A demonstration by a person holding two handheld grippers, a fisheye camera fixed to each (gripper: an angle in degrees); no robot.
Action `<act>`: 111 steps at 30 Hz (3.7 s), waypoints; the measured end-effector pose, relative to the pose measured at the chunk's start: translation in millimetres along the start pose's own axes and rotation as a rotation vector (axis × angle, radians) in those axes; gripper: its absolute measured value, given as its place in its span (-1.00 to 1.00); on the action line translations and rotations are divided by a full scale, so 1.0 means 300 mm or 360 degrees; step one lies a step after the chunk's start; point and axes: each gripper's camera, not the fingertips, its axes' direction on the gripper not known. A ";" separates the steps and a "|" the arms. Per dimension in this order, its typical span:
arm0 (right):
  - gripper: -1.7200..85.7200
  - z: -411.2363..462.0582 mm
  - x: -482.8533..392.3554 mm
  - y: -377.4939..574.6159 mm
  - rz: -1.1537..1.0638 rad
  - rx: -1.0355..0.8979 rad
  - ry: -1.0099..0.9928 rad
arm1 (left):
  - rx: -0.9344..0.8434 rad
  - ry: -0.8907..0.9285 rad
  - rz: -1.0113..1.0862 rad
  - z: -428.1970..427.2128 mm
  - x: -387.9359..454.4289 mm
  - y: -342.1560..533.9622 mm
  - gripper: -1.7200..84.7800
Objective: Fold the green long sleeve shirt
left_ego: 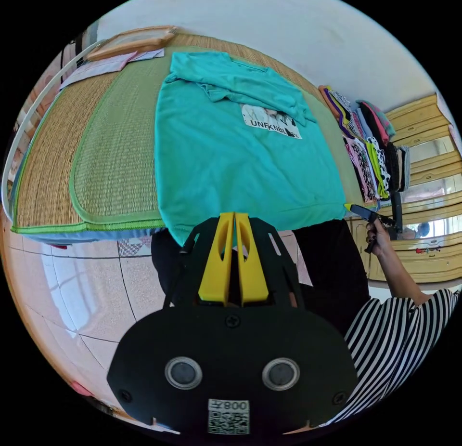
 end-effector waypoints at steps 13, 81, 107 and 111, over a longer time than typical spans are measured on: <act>-0.80 0.016 0.111 0.309 0.0116 0.0020 -0.0096 | 0.0129 0.0172 -0.0270 0.093 -0.304 0.343 -0.92; -0.87 0.570 0.112 0.624 0.0335 0.0007 -0.0708 | -0.0022 0.0344 -0.0507 0.925 -0.433 0.525 -0.88; -0.93 0.566 0.174 0.681 0.0199 0.0025 -0.0896 | 0.0050 0.0538 -0.0514 1.040 -0.486 0.804 -0.91; -0.93 0.530 0.200 0.711 0.0157 0.0041 -0.0933 | 0.0065 0.0585 -0.0517 1.051 -0.503 0.872 -0.91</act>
